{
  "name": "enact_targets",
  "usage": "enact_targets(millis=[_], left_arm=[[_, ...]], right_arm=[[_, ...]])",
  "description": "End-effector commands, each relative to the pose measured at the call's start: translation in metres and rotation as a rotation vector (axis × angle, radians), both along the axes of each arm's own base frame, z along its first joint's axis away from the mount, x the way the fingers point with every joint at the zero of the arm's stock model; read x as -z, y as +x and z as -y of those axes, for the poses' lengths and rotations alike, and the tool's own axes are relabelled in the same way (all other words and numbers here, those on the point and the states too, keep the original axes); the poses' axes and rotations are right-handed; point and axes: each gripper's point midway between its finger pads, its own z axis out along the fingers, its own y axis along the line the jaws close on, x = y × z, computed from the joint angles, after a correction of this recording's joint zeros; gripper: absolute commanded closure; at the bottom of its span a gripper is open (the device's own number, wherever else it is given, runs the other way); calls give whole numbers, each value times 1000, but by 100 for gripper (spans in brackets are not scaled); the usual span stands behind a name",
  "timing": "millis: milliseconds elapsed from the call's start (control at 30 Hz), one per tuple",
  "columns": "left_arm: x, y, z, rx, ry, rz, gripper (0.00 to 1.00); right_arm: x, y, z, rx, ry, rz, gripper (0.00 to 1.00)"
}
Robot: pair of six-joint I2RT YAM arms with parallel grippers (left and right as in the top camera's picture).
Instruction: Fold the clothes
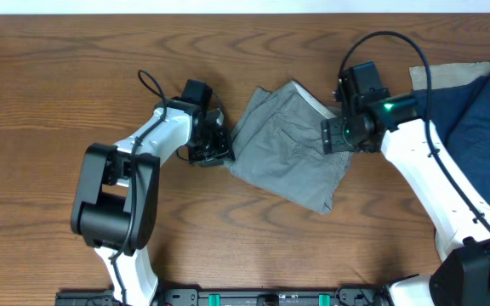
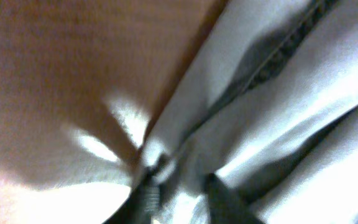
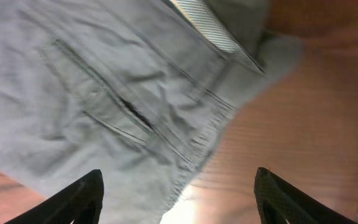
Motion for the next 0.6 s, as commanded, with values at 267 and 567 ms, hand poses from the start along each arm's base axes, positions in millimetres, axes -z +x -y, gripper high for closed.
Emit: enact_targets(millis=[267,567], left_arm=[[-102,56,-19,87,23,518,16],[-61,41,19,422,34,533,10]], right_arm=[[1,-1,23,68,-23,-15,23],[2,-5,22,74,-17,-30,23]])
